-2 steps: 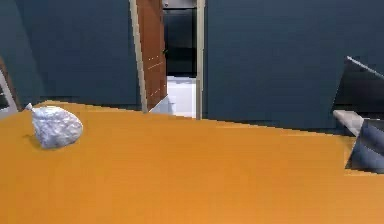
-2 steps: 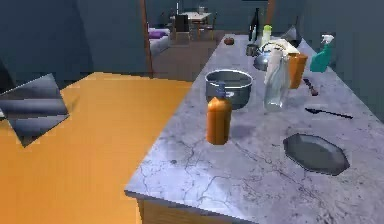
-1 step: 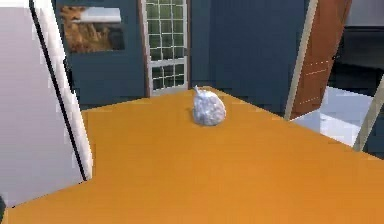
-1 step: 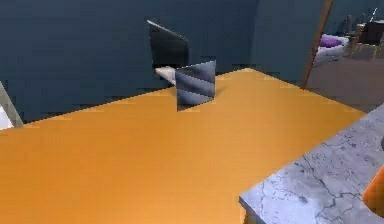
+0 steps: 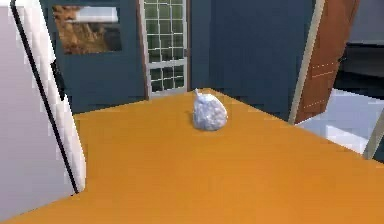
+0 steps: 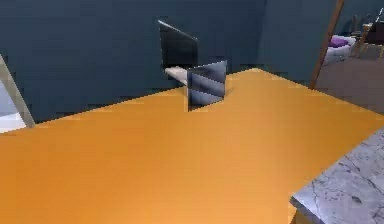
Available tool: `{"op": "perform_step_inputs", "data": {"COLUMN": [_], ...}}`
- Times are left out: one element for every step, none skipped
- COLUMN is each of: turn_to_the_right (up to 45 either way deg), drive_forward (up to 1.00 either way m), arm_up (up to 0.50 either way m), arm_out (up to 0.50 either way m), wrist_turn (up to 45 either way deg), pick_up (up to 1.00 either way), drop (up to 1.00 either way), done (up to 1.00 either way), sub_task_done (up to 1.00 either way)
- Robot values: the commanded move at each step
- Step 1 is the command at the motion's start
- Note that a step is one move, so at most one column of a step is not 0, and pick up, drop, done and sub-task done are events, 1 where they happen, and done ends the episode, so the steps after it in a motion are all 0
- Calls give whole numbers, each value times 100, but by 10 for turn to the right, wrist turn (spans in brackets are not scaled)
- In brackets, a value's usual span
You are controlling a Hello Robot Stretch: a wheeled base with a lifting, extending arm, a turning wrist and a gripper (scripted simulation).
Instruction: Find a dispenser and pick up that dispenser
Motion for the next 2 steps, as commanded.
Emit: {"op": "perform_step_inputs", "data": {"turn_to_the_right": [450, 120], "drive_forward": [0, 0], "arm_up": [0, 0], "arm_out": [0, 0], "wrist_turn": [0, 0], "pick_up": [0, 0], "drop": [0, 0], "done": [0, 0], "sub_task_done": [0, 0]}}
